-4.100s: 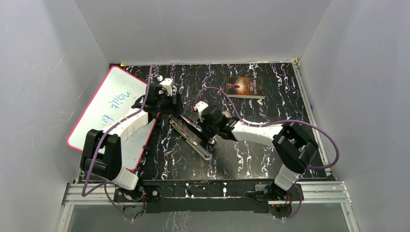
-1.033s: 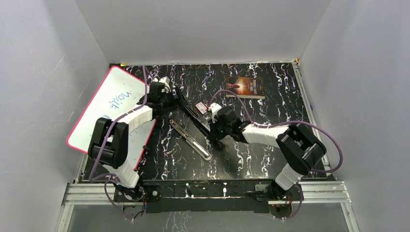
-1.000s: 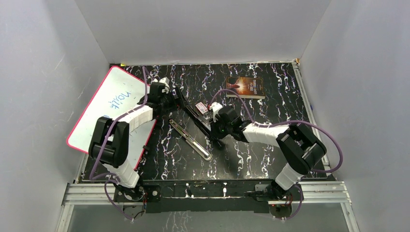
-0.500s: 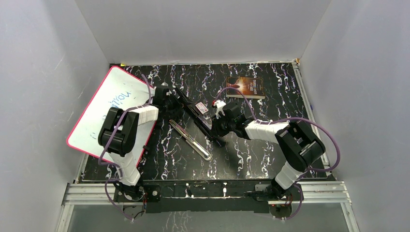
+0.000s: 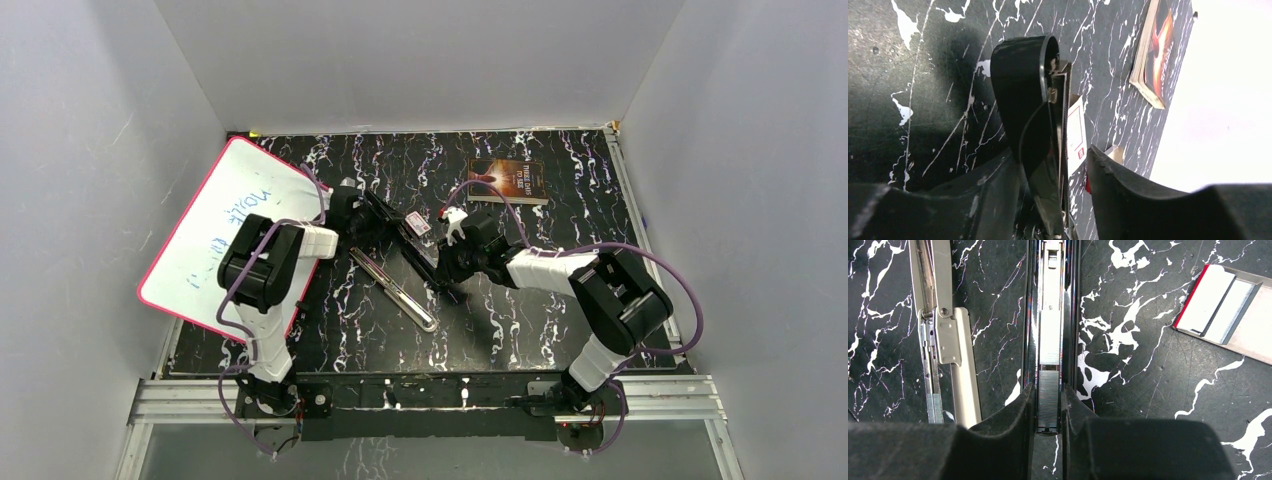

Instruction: Load the staples into the stapler

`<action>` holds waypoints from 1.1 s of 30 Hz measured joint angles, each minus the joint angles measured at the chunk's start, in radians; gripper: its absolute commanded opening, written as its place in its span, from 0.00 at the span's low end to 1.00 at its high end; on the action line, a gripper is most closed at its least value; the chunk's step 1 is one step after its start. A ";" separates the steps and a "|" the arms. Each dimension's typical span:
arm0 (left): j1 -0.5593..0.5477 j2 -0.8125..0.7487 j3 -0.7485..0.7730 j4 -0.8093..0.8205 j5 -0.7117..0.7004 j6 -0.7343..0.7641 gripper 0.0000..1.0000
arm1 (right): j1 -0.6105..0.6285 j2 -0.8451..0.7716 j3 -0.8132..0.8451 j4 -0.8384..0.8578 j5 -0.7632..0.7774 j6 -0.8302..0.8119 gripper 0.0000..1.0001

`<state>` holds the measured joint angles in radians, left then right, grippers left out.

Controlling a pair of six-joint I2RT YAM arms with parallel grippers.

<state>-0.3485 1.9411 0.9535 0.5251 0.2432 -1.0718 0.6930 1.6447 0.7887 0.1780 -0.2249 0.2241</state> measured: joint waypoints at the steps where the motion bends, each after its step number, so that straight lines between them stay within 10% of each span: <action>1: 0.000 0.005 -0.009 0.024 0.005 0.007 0.43 | 0.000 0.000 0.000 0.000 0.000 -0.001 0.00; 14: -0.023 -0.058 -0.030 0.088 0.037 0.310 0.29 | 0.001 0.009 0.000 0.021 0.016 -0.031 0.00; 33: -0.258 -0.252 -0.038 -0.187 -0.315 0.848 0.65 | 0.006 0.085 0.002 0.224 0.068 -0.168 0.01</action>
<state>-0.6067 1.6890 0.9157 0.3386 -0.0719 -0.2241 0.6987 1.7294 0.7910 0.4023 -0.1574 0.0559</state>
